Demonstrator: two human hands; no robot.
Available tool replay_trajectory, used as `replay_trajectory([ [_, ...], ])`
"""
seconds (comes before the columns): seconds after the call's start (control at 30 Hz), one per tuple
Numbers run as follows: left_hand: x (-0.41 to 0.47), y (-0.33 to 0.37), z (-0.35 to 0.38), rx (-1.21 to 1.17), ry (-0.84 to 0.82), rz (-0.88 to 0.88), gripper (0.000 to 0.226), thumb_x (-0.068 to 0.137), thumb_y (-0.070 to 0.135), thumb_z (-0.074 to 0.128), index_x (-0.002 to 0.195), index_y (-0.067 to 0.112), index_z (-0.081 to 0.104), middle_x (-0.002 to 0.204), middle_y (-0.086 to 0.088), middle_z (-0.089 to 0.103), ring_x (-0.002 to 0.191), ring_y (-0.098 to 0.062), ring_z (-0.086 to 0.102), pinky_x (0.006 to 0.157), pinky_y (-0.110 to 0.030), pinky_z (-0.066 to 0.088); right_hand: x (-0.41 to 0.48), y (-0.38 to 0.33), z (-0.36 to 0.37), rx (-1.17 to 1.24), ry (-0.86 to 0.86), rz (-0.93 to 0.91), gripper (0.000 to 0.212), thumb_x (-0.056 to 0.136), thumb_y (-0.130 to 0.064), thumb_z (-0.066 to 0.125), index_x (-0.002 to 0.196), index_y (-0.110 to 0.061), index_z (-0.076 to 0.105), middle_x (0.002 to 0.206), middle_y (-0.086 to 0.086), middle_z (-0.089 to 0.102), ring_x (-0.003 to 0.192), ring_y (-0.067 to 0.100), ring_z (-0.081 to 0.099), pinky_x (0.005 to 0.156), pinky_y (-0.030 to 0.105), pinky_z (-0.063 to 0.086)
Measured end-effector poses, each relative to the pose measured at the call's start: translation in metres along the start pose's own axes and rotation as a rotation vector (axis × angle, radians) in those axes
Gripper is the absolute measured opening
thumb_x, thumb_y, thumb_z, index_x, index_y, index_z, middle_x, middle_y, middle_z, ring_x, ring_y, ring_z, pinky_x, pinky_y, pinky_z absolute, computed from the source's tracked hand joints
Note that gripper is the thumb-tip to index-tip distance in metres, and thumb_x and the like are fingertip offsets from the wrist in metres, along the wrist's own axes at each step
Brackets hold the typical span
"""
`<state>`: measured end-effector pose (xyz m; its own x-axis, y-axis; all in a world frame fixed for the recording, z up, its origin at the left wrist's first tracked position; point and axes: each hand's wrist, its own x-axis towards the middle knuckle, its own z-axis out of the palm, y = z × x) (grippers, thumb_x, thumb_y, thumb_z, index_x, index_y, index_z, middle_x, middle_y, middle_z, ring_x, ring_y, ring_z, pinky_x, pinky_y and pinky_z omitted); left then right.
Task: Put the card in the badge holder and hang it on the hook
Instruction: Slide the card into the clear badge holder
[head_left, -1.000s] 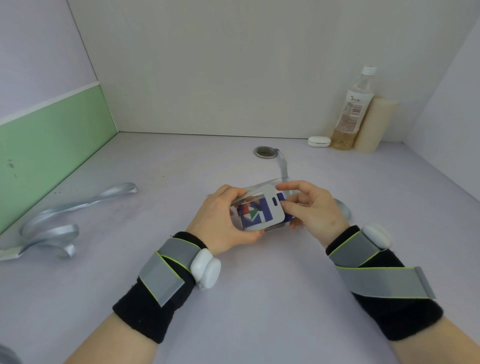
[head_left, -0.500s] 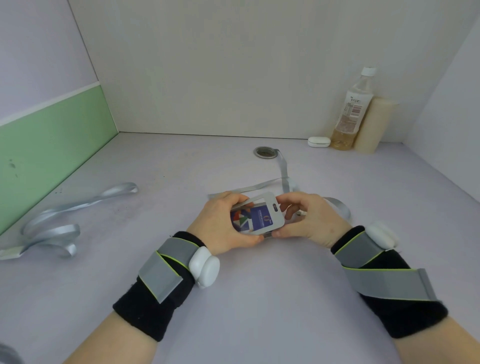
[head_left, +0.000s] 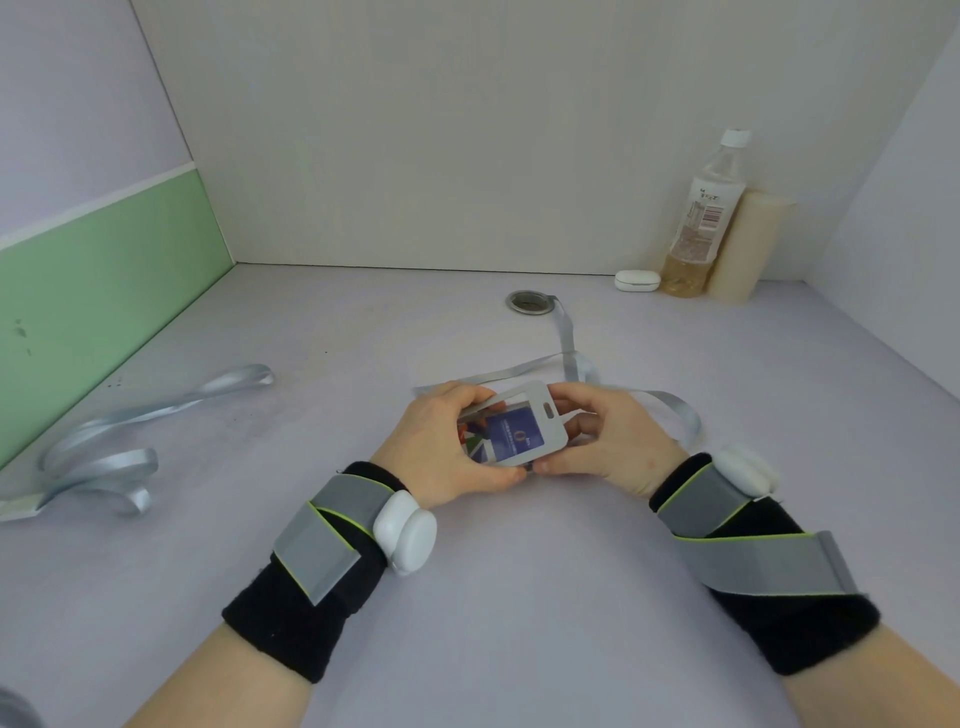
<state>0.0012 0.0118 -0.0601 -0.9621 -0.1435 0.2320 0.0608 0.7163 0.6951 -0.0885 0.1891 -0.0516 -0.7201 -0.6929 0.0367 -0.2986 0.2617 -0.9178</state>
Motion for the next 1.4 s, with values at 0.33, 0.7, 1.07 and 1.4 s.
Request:
replay_trajectory([
  [0.33, 0.0, -0.001, 0.0, 0.001, 0.044, -0.023, 0.069, 0.058, 0.04, 0.085, 0.119, 0.024, 0.057, 0.093, 0.024, 0.049, 0.084, 0.008, 0.053, 0.069, 0.001, 0.038, 0.0, 0.0, -0.004, 0.468, 0.005, 0.181, 0.054, 0.076, 0.002, 0.069, 0.125, -0.011, 0.049, 0.094, 0.015, 0.066, 0.076, 0.021, 0.066, 0.064, 0.027, 0.055],
  [0.7, 0.003, -0.004, 0.001, -0.185, 0.084, -0.084, 0.009, 0.082, 0.031, 0.068, 0.091, 0.029, 0.071, 0.075, 0.016, 0.068, 0.06, 0.002, 0.061, 0.065, -0.011, 0.045, 0.005, -0.001, -0.004, 0.611, 0.241, 0.225, 0.024, 0.078, 0.01, 0.063, 0.095, -0.007, 0.06, 0.082, 0.015, 0.064, 0.067, 0.019, 0.061, 0.057, 0.019, 0.052],
  [1.07, 0.006, -0.007, 0.005, -0.572, 0.17, -0.166, 0.012, 0.09, 0.015, 0.058, 0.097, 0.016, 0.068, 0.08, 0.008, 0.072, 0.069, -0.002, 0.069, 0.064, -0.015, 0.053, 0.005, -0.01, 0.011, 0.672, 0.29, 0.151, 0.014, 0.091, -0.01, 0.053, 0.084, -0.007, 0.065, 0.07, 0.003, 0.071, 0.065, 0.014, 0.064, 0.062, 0.023, 0.054],
  [1.4, 0.007, -0.004, 0.01, -0.591, 0.224, -0.172, 0.011, 0.093, 0.017, 0.054, 0.089, 0.024, 0.061, 0.082, 0.003, 0.069, 0.067, 0.001, 0.068, 0.062, -0.014, 0.054, 0.0, -0.013, 0.02, 0.324, 0.229, 0.091, 0.021, 0.095, -0.013, 0.048, 0.084, -0.007, 0.065, 0.068, 0.009, 0.068, 0.051, 0.013, 0.064, 0.051, 0.026, 0.053],
])
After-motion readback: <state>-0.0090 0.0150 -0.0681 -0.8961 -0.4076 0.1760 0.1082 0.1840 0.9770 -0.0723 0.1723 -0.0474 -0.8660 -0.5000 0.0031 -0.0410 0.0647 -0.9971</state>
